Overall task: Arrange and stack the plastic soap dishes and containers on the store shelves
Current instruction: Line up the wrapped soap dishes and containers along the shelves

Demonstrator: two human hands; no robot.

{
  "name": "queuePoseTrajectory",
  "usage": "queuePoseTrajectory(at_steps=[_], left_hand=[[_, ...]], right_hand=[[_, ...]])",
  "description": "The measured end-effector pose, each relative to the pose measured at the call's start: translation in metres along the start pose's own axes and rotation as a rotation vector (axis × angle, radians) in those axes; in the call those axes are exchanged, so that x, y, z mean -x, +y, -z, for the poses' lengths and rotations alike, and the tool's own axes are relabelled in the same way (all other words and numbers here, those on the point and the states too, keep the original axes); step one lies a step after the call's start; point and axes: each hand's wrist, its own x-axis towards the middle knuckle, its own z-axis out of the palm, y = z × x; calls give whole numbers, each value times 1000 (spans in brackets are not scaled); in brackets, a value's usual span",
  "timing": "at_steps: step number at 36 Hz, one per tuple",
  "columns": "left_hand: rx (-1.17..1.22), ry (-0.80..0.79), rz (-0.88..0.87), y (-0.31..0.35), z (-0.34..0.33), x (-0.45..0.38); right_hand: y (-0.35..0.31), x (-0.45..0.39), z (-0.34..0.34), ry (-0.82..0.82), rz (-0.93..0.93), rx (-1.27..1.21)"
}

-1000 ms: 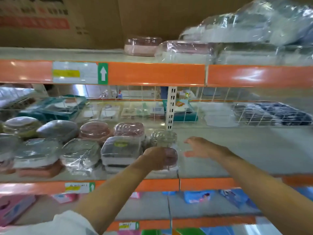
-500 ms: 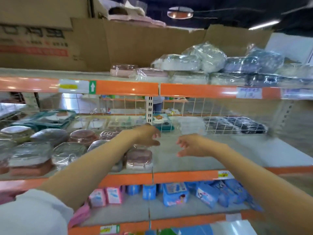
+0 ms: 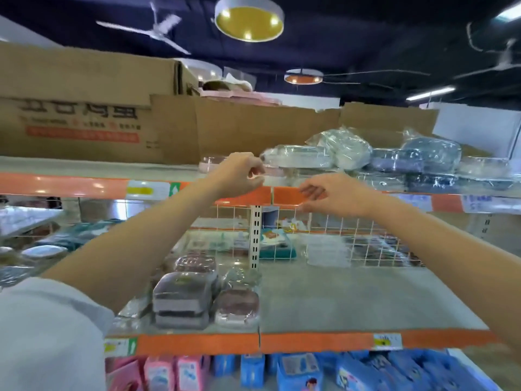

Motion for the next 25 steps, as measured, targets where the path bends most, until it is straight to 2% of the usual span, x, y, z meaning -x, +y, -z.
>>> queuePoseTrajectory(at_steps=[4,11,14,19,25], left_hand=[[-45,-16,101,-33,12,-17],[-136,-65,154,-88,20,-44],[-167,-97,168,-109,23,-61],[-218,-192,206,-134,19,-91],[-295,-363,241,-145,0,-121]], right_hand=[[-7,-28,12,85,28,51],[-14,-90,22,185,95,252],[-7,-116,28,212,29,325],[8,-146,35,108,-223,412],[13,-157,30,-77,-287,276]])
